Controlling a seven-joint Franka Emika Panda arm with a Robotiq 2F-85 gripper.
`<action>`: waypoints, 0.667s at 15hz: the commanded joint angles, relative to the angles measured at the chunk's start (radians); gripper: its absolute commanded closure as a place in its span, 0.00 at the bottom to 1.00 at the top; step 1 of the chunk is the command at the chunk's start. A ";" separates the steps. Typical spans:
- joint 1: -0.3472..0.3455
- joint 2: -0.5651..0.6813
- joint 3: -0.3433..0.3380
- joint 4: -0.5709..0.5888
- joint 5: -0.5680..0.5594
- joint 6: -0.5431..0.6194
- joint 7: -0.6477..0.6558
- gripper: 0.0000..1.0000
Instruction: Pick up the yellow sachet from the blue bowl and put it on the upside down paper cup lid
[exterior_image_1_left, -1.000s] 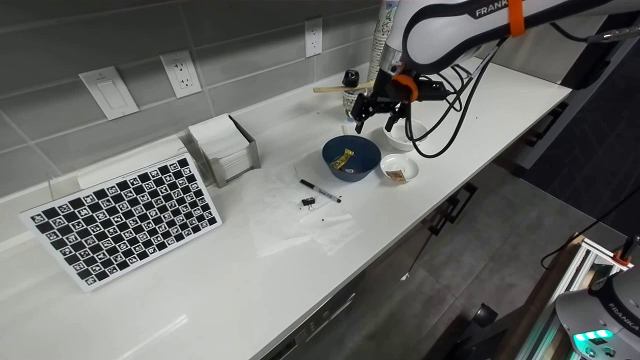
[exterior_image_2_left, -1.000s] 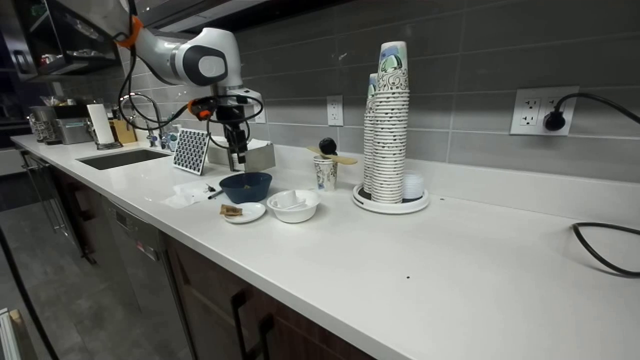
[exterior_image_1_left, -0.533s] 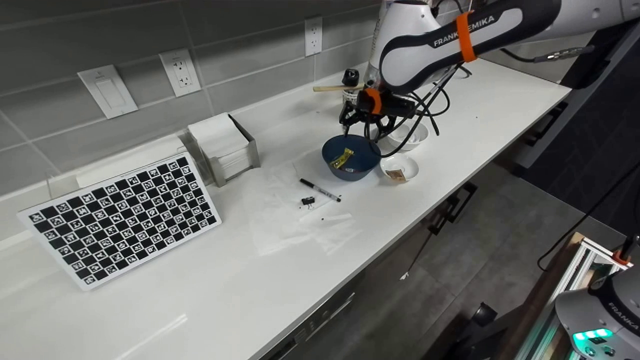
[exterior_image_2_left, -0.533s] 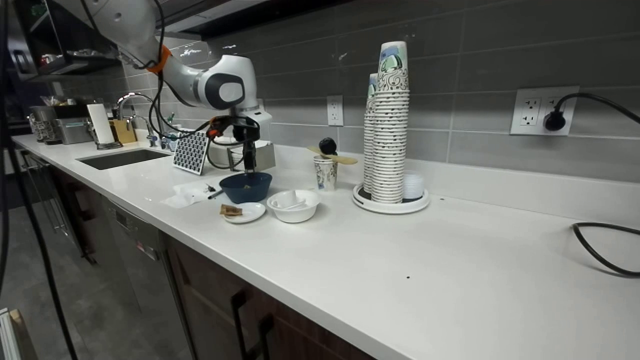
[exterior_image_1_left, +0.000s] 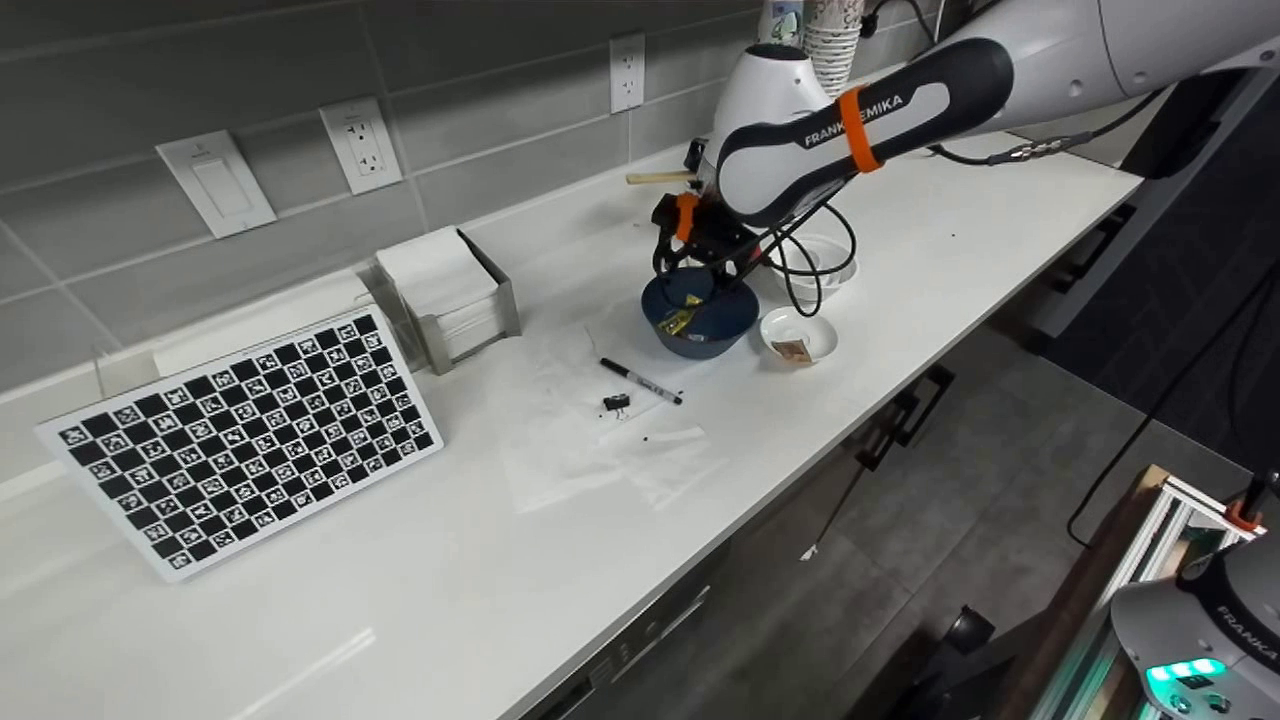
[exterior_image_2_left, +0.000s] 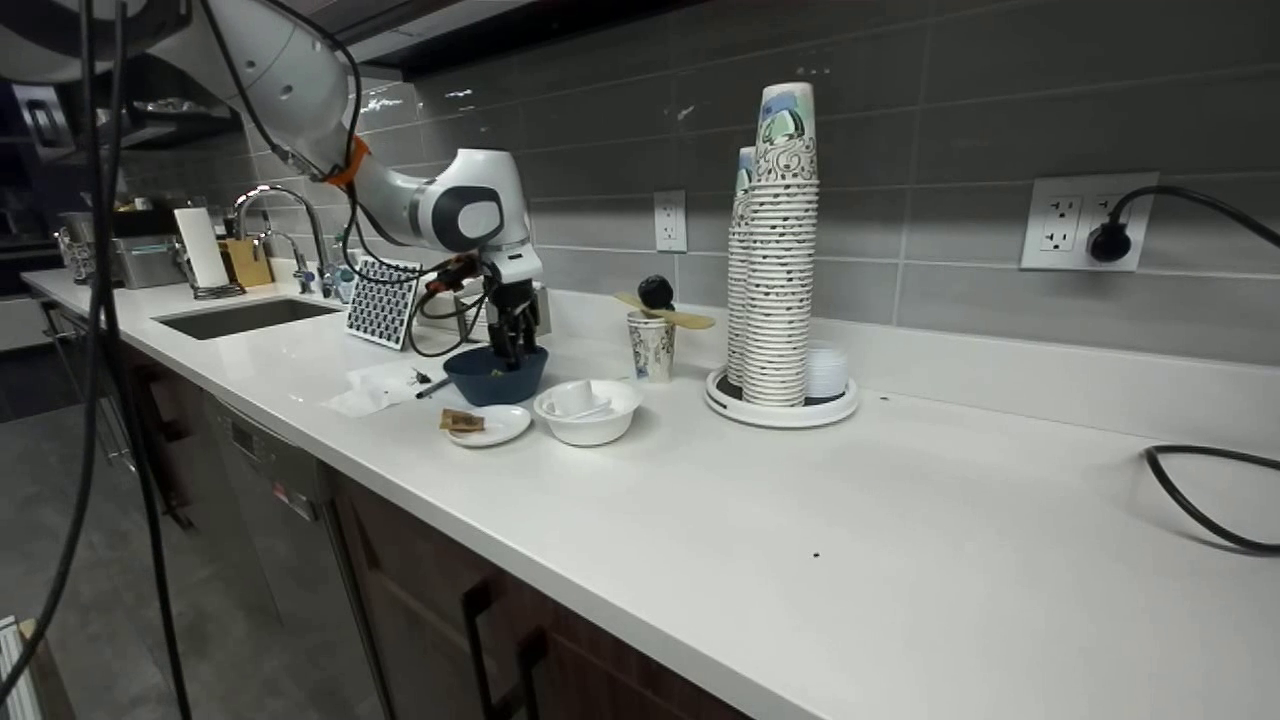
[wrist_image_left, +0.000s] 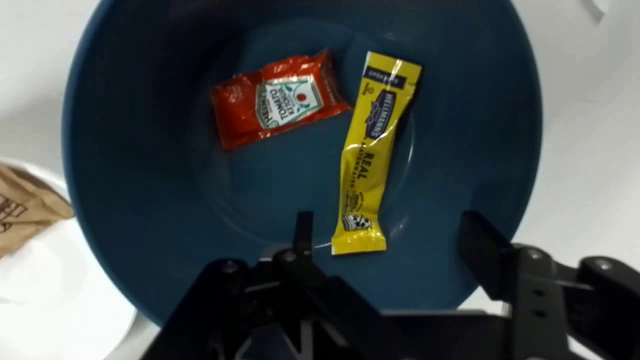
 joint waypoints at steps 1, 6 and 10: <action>0.042 0.011 -0.039 0.009 -0.008 0.030 0.166 0.51; 0.052 0.017 -0.054 -0.005 -0.041 0.026 0.264 0.71; 0.054 -0.003 -0.042 -0.055 -0.048 0.070 0.255 0.39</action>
